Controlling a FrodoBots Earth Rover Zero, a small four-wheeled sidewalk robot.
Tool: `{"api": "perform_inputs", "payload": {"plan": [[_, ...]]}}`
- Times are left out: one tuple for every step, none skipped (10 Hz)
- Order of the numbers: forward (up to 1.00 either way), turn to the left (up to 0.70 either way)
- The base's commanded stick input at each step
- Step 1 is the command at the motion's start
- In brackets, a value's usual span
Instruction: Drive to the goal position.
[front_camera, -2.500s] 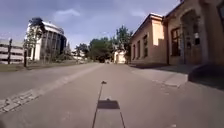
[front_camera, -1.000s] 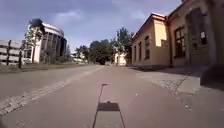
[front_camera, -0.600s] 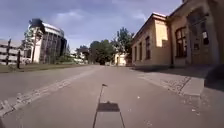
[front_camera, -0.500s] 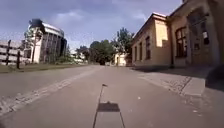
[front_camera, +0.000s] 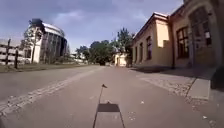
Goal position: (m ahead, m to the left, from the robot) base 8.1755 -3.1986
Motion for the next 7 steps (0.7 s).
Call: {"api": "perform_inputs", "payload": {"plan": [[0.45,0.00],[0.45,0.00],[0.45,0.00],[0.45,0.00],[0.45,0.00],[0.45,0.00],[0.45,0.00]]}}
